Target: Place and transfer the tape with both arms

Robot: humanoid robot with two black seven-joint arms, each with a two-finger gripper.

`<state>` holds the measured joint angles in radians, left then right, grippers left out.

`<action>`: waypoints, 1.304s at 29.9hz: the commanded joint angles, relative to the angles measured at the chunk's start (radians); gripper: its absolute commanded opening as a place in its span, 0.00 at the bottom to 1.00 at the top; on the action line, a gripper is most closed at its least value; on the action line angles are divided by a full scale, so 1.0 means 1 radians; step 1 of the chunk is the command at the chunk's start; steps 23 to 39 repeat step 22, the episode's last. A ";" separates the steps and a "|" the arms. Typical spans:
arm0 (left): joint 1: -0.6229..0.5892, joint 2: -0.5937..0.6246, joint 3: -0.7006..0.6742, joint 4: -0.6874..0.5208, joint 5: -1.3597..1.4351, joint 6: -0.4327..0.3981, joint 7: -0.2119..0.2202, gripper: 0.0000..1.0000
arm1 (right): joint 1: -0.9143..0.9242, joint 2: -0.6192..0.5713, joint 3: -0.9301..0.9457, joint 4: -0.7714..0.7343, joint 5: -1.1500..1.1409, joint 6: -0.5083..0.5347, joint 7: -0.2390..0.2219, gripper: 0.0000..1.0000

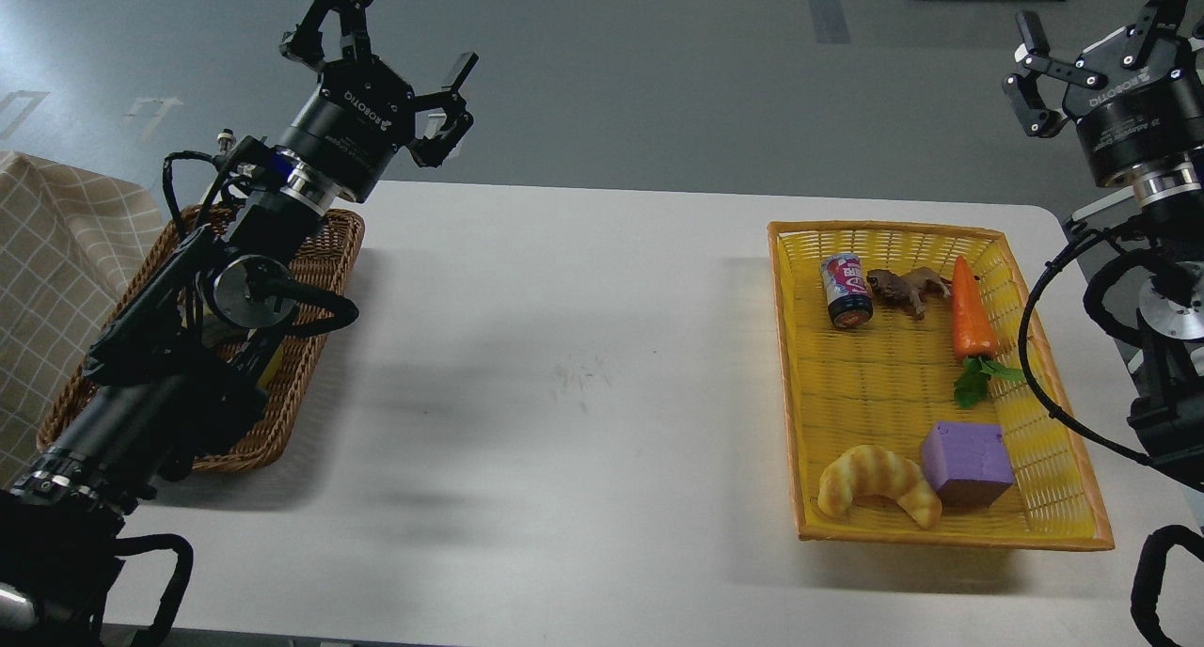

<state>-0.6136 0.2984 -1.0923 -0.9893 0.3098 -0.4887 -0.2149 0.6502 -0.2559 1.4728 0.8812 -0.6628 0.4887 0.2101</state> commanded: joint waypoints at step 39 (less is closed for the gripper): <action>-0.012 -0.027 0.031 0.120 0.000 0.000 0.017 0.98 | 0.026 0.017 -0.089 0.028 0.005 0.000 0.008 1.00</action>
